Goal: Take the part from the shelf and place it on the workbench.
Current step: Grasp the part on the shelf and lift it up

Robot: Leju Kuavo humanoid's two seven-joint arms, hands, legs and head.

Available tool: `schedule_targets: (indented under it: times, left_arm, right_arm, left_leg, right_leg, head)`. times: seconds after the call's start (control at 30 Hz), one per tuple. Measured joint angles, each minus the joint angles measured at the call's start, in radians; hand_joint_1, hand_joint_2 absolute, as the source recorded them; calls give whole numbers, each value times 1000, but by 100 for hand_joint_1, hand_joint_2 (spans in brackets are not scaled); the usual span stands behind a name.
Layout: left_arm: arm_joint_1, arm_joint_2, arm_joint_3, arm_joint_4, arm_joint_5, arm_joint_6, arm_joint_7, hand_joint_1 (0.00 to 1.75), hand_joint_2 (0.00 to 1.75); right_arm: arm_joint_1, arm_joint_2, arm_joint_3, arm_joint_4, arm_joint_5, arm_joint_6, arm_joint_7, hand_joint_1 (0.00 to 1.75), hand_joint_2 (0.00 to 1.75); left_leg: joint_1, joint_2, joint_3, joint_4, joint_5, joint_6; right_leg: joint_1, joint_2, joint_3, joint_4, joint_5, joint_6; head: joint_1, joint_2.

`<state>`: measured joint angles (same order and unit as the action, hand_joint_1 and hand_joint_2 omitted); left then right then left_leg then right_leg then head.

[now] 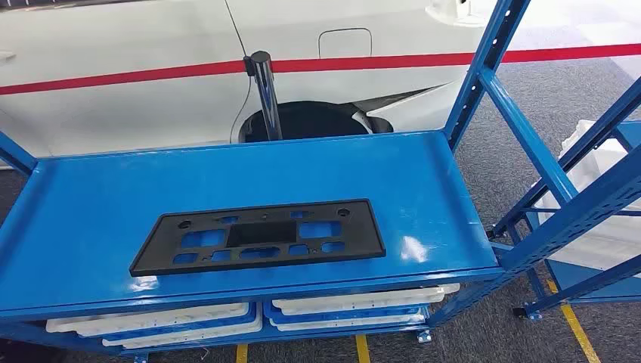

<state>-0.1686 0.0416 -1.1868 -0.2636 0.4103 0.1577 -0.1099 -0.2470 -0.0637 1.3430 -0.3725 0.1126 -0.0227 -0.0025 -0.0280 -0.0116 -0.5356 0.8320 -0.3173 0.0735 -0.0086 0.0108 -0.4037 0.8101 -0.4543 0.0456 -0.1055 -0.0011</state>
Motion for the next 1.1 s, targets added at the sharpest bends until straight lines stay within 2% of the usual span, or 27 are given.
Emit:
schedule_targets:
  times: [0.23, 0.43, 0.6, 0.77, 1.1]
  left_arm:
    - [3, 0, 0, 0, 3, 4, 0, 0, 0]
    - [17, 0, 7, 0, 26, 29, 0, 0, 0]
    - [27, 0, 8, 0, 34, 38, 3, 0, 0]
    - [28, 0, 10, 0, 31, 34, 9, 0, 0]
    - [28, 0, 28, 0, 20, 23, 15, 0, 0]
  right_arm:
    - [-4, -26, -57, -104, 53, -17, -4, 0, 0]
    - [-4, -50, -152, -211, 56, -148, -51, 0, 0]
    - [-3, -83, -253, -335, 94, -184, -42, 0, 0]
    - [18, -133, -337, -504, 87, -108, -20, 0, 0]
    - [54, -230, -447, -876, -91, 52, -58, 0, 0]
  left_leg:
    - [3, 0, 3, -1, 1, -2]
    - [4, 0, 3, -1, 3, -5]
    - [4, -1, 4, 0, 3, -6]
    - [4, -1, 6, 2, 3, -6]
    - [4, -1, 12, 1, 3, -6]
  right_leg:
    - [4, -1, 2, 0, -1, -3]
    - [7, -1, 3, 0, 1, -6]
    - [7, -2, 5, 0, 1, -7]
    - [7, -3, 8, 0, 2, -7]
    - [7, -4, 13, 0, 3, -8]
  head:
    - [0, 0]
    - [1, 0]
    - [1, 0]
    - [1, 0]
    - [1, 0]
